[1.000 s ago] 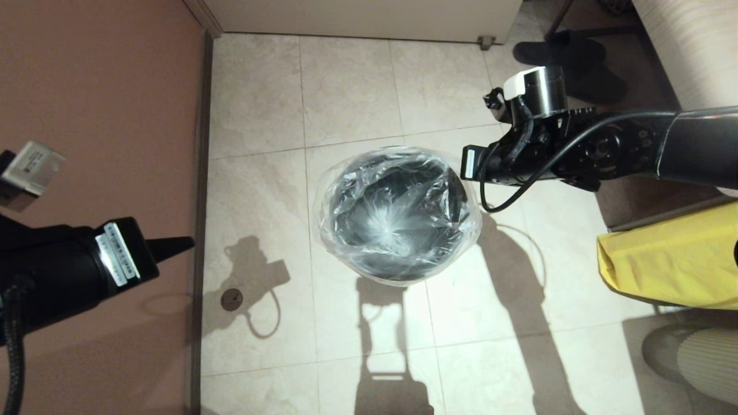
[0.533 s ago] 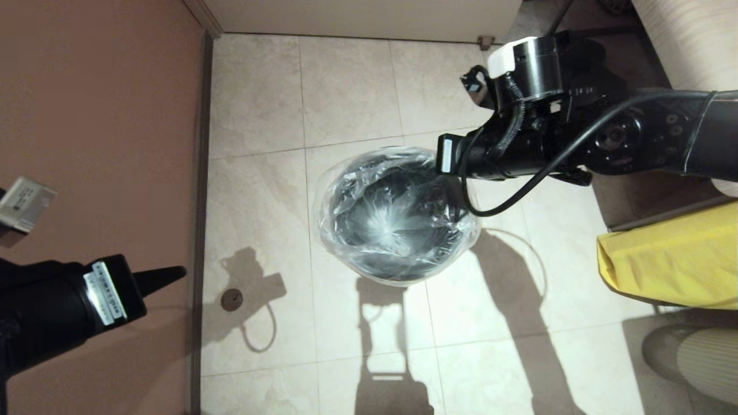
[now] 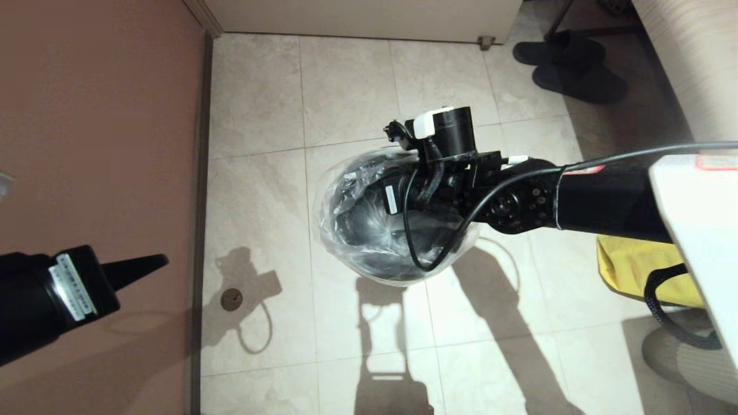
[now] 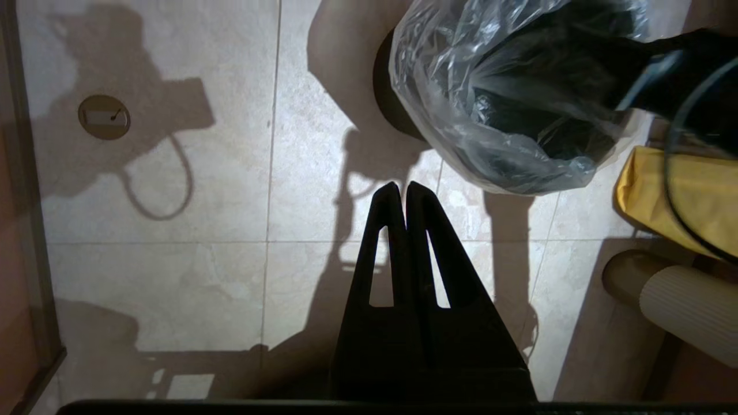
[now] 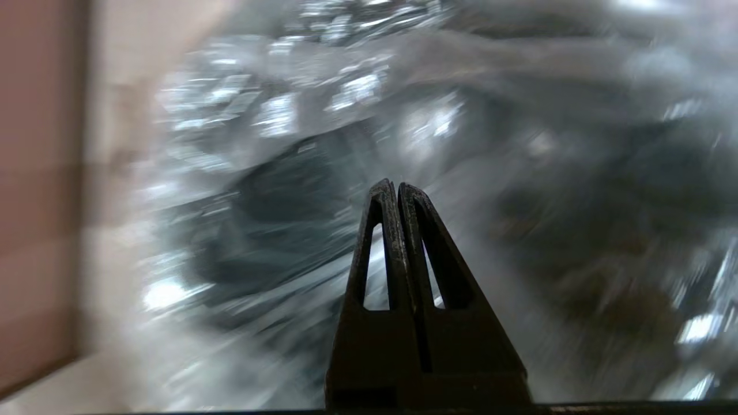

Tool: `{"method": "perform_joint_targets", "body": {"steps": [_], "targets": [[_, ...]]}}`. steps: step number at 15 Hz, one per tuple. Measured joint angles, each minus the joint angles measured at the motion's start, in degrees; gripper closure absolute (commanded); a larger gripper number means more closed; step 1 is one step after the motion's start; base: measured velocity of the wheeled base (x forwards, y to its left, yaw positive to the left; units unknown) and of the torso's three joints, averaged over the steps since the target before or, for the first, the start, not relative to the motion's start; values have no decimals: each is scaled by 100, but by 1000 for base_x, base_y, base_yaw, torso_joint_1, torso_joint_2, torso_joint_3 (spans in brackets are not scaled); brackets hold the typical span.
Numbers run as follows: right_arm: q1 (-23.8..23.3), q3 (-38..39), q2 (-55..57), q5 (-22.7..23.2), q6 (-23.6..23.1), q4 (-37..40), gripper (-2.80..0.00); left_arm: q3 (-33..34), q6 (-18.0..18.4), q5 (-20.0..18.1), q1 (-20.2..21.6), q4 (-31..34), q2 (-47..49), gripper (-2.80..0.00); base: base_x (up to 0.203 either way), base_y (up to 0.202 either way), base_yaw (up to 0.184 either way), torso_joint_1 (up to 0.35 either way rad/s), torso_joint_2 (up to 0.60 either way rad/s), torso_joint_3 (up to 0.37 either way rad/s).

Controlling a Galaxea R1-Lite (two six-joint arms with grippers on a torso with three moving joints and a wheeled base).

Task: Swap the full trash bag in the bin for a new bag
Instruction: Put the new garbage bag on the trash can

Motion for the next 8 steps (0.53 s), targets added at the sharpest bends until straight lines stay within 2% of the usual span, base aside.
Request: {"method": "perform_joint_targets", "body": {"steps": [2, 5, 8], "targets": [[-98, -9, 195, -94, -628, -390, 0, -7, -1, 1, 0, 1, -195, 0, 0, 0, 0, 0, 0, 0], [-157, -9, 428, -414, -1498, -433, 0, 33, -6, -11, 0, 30, -433, 0, 0, 0, 0, 0, 0, 0], [-55, -6, 627, -503, -1844, -436, 0, 203, -16, -38, 0, 9, -544, 0, 0, 0, 0, 0, 0, 0]]}}
